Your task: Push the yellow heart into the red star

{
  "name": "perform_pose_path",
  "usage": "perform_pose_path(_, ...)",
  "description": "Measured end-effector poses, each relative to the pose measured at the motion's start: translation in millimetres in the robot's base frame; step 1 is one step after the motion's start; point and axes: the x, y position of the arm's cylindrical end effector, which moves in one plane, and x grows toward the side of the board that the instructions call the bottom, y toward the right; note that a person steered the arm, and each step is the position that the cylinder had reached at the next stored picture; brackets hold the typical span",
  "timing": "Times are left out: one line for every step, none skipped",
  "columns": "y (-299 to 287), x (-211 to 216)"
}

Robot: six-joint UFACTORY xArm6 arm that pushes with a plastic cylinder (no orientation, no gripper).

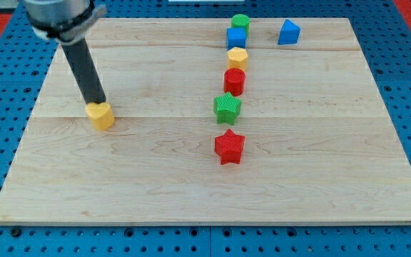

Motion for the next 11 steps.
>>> perform_pose_path(5,29)
perform_pose_path(14,63)
perform_pose_path(12,72)
perform_pose_path(-29,87)
perform_pose_path(49,105)
perform_pose_path(120,116)
perform_pose_path(80,111)
perform_pose_path(85,77)
perform_pose_path(144,64)
perform_pose_path(175,81)
perform_pose_path(164,108)
